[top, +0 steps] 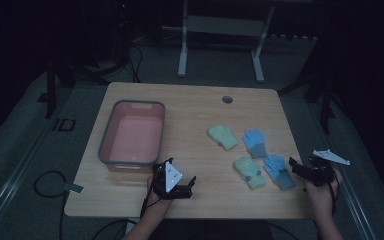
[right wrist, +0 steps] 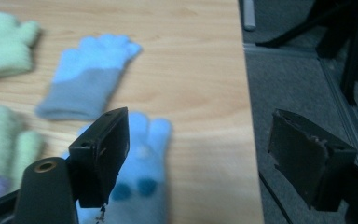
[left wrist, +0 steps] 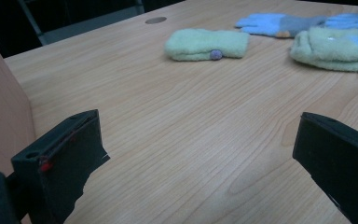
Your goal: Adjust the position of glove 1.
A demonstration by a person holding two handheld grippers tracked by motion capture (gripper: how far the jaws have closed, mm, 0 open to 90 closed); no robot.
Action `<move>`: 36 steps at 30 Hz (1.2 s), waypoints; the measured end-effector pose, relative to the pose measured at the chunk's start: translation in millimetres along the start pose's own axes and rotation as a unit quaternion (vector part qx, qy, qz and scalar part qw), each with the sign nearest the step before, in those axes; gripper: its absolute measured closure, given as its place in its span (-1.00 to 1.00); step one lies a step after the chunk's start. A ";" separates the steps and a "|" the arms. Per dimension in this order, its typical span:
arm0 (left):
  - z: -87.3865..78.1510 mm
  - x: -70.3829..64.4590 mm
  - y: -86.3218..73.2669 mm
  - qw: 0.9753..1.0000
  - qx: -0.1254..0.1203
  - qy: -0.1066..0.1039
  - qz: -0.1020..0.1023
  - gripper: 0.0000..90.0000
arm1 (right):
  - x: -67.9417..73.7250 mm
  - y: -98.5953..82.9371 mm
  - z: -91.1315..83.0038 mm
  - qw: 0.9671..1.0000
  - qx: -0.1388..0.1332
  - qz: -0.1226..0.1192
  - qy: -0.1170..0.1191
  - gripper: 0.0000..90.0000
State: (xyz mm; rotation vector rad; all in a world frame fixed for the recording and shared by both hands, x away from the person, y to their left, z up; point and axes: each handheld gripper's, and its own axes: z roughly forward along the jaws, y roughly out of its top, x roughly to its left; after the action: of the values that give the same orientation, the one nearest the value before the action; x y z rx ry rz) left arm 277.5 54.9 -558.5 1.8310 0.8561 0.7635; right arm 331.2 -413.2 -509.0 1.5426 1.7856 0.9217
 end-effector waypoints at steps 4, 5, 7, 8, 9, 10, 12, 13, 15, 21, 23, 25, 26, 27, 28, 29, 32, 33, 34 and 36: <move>-0.3 -0.1 -0.1 1.000 0.000 0.001 0.001 -0.96 | 7.6 16.2 -1.5 1.000 -0.010 -0.017 0.007 -0.55; -0.4 0.0 -0.1 1.000 0.000 0.001 0.001 -0.96 | 7.6 16.2 -1.5 1.000 -0.010 -0.017 0.007 -0.55; -0.3 0.2 -0.1 1.000 0.000 0.000 0.000 -0.96 | 10.0 22.1 -0.8 1.000 -0.009 -0.019 0.012 -0.56; -0.3 0.2 -0.1 1.000 0.000 0.000 0.000 -0.96 | 12.3 27.7 -0.1 1.000 -0.010 -0.021 0.021 -0.56; -0.4 0.2 -0.1 1.000 -0.001 0.000 0.000 -0.96 | 12.3 27.7 -0.1 1.000 -0.010 -0.021 0.021 -0.56; -0.5 0.3 -0.1 1.000 0.000 0.000 0.002 -0.96 | 15.4 33.2 0.7 0.999 -0.010 -0.024 0.026 -0.57; -0.4 0.3 -0.1 1.000 0.000 -0.001 0.003 -0.96 | 18.2 39.3 2.4 0.999 -0.008 -0.029 0.033 -0.56; -0.4 0.3 -0.1 1.000 0.000 -0.001 0.003 -0.96 | 18.2 39.3 2.4 0.999 -0.008 -0.029 0.033 -0.56; -0.5 0.2 -0.1 1.000 -0.001 0.000 0.001 -0.96 | 21.5 45.5 3.7 0.999 -0.010 -0.034 0.039 -0.56; -0.6 0.2 -0.2 1.000 -0.001 -0.001 0.001 -0.96 | 33.8 61.6 9.9 0.997 -0.010 -0.053 0.057 -0.56; -0.6 0.3 -0.2 1.000 -0.001 -0.001 0.001 -0.96 | 38.2 65.7 13.0 0.996 -0.007 -0.057 0.065 -0.56; -0.7 0.4 -0.2 1.000 -0.001 -0.002 0.001 -0.96 | 43.1 69.2 16.4 0.995 -0.004 -0.066 0.070 -0.58; -0.7 0.5 -0.2 1.000 -0.002 -0.002 0.000 -0.96 | 45.7 70.8 17.8 0.995 -0.004 -0.069 0.071 -0.58; -0.6 0.5 -0.2 1.000 -0.001 -0.003 0.000 -0.96 | 48.6 73.0 19.8 0.994 -0.002 -0.073 0.076 -0.58; -0.6 0.5 -0.2 1.000 -0.001 -0.003 0.001 -0.96 | 50.3 74.2 21.1 0.994 0.001 -0.075 0.079 -0.59; -0.6 0.5 -0.2 1.000 -0.002 -0.003 0.001 -0.96 | 52.5 75.8 22.7 0.994 0.002 -0.078 0.080 -0.59; -0.7 0.6 -0.2 1.000 -0.002 -0.003 0.000 -0.96 | 62.3 81.4 30.4 0.991 0.011 -0.091 0.102 -0.58; -0.7 0.6 -0.2 1.000 -0.002 -0.003 0.000 -0.96 | 62.3 81.4 30.4 0.991 0.011 -0.091 0.102 -0.58; -0.7 0.7 -0.3 1.000 -0.002 -0.003 -0.001 -0.96 | 67.2 83.4 34.0 0.989 0.013 -0.099 0.108 -0.58; -0.7 0.7 -0.3 1.000 -0.002 -0.004 -0.001 -0.96 | 70.0 84.5 36.4 0.988 0.016 -0.104 0.113 -0.58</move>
State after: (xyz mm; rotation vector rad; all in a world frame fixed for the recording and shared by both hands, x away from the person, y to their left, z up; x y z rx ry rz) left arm 277.3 55.9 -558.4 1.8294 0.8508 0.7561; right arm 398.8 -332.5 -461.2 1.2823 2.0841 0.9993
